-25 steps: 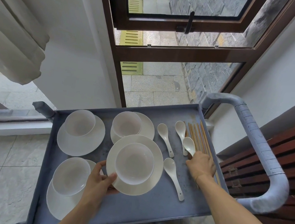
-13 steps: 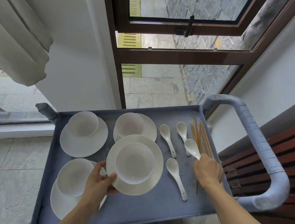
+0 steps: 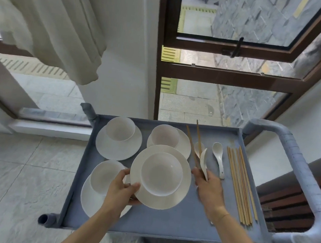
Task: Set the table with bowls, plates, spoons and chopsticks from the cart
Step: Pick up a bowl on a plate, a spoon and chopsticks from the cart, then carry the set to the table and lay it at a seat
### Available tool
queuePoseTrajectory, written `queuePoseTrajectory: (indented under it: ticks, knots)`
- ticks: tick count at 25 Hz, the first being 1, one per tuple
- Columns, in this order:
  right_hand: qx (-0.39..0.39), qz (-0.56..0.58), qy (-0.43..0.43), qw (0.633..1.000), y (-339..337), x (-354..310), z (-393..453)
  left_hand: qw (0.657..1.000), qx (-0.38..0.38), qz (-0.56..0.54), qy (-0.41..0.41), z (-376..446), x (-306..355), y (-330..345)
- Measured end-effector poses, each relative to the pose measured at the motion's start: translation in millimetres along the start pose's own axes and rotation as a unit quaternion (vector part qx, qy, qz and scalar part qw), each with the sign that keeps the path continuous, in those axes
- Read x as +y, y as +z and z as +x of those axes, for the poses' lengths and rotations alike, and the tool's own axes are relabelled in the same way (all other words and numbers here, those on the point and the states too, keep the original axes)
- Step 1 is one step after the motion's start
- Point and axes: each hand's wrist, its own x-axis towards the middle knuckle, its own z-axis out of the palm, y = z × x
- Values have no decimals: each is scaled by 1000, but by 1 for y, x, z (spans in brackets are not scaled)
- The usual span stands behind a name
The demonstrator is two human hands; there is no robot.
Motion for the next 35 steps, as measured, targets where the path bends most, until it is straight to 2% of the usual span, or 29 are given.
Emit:
queuePoseTrajectory:
  ticks: [8,15,20,24,30,35]
  knots:
    - [-136,-5,-21,990,21,-8,-9,986,146,-76,10,-70,-27,-9]
    - [-260,-62,-64,962,54,-10,-40,948,282,-147,8,-144,-64,-14]
    - [-355,-123,-108,920,93,-5,-86,911,365,-193,16,-209,-92,-31]
    - [-426,-147,-141,881,133,0,-141,865,444,-231,32,-267,-118,-51]
    - [-527,-170,-176,814,190,21,-249,799,533,-276,43,-359,-168,-93]
    - [-587,-185,-169,770,231,52,-347,749,590,-298,47,-442,-217,-131]
